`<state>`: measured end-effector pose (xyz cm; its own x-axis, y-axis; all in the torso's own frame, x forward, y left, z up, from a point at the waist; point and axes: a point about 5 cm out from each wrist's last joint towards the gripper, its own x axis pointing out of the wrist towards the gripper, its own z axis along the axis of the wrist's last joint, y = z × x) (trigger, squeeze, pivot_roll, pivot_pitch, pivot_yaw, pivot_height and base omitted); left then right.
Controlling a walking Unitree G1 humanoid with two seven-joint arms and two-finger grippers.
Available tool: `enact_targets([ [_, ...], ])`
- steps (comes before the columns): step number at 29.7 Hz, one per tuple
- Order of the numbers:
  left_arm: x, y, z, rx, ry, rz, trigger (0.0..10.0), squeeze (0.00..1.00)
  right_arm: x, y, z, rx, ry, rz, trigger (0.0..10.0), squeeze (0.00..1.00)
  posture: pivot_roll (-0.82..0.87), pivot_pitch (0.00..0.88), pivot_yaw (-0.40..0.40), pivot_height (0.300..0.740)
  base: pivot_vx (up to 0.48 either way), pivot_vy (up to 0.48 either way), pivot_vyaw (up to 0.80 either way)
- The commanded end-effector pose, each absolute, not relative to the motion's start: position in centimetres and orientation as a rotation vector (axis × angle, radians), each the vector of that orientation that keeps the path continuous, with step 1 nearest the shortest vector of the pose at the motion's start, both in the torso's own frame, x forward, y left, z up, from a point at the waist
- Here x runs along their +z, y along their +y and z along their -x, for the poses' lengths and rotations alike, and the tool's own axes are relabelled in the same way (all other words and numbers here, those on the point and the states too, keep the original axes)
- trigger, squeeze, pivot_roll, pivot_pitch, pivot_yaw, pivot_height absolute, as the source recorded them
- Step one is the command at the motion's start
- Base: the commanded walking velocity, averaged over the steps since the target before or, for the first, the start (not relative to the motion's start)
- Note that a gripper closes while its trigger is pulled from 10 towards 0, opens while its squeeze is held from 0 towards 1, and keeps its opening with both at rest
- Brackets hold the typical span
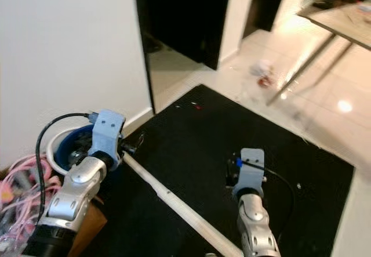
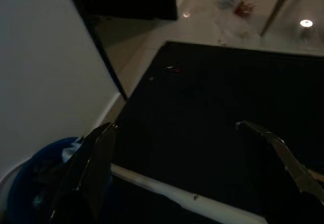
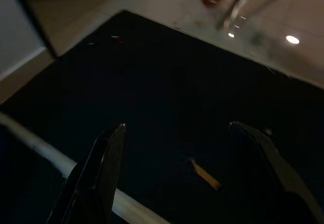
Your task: Picking trash to rubbish bin
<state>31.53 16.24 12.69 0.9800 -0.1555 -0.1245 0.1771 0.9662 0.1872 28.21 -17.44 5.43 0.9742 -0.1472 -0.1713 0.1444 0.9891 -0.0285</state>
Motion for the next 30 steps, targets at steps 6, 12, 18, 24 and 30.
enact_targets([
  [6,12.44,16.53,-31.80,-0.098,0.154,-0.186,10.0,0.00,5.14,-17.89,-27.98,-0.159,0.188,0.021,10.0,0.00,0.01,0.129,0.027,0.740,0.000,0.000,-0.80],
  [12,12.54,16.55,-31.74,-0.139,0.126,-0.187,10.0,0.00,5.15,-17.83,-27.97,-0.159,0.187,0.020,10.0,0.00,0.01,0.120,0.029,0.740,0.000,0.000,-0.80],
  [18,12.16,16.51,-31.41,-0.179,0.137,-0.211,10.0,0.00,5.07,-17.85,-27.88,-0.159,0.188,0.021,10.0,0.00,0.01,0.104,0.029,0.740,0.000,0.000,-0.80],
  [24,11.83,16.02,-31.21,-0.228,0.180,-0.178,10.0,0.00,5.05,-17.93,-27.90,-0.160,0.189,0.021,10.0,0.00,0.01,0.098,0.030,0.740,0.000,0.000,-0.80],
  [30,12.25,15.77,-31.26,-0.249,0.120,-0.239,10.0,0.00,4.95,-17.71,-27.89,-0.160,0.193,0.017,10.0,0.00,0.01,0.098,0.033,0.740,0.000,0.000,-0.80],
])
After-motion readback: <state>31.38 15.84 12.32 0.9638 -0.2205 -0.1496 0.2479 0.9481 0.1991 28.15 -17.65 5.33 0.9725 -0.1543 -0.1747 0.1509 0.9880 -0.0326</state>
